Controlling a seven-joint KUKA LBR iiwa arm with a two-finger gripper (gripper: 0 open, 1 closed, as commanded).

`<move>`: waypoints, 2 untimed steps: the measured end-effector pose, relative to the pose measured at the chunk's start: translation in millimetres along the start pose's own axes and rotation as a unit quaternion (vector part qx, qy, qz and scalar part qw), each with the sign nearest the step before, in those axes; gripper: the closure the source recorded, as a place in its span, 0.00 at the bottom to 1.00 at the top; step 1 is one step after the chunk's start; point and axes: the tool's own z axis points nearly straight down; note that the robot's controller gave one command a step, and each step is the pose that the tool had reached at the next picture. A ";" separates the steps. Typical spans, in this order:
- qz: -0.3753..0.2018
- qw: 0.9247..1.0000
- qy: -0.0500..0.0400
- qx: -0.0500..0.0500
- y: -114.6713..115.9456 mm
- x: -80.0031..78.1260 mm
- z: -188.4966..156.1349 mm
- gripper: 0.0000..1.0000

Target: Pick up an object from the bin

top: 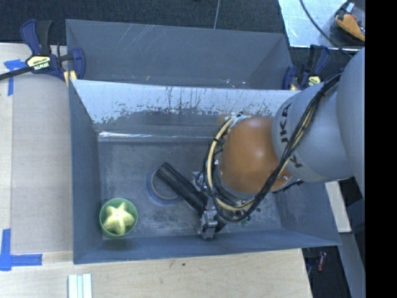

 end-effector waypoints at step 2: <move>0.102 0.995 0.005 0.003 24.2 -6.4 -0.1 1.00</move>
Offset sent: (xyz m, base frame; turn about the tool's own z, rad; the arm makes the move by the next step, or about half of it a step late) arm 0.0000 0.0000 0.0000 0.0000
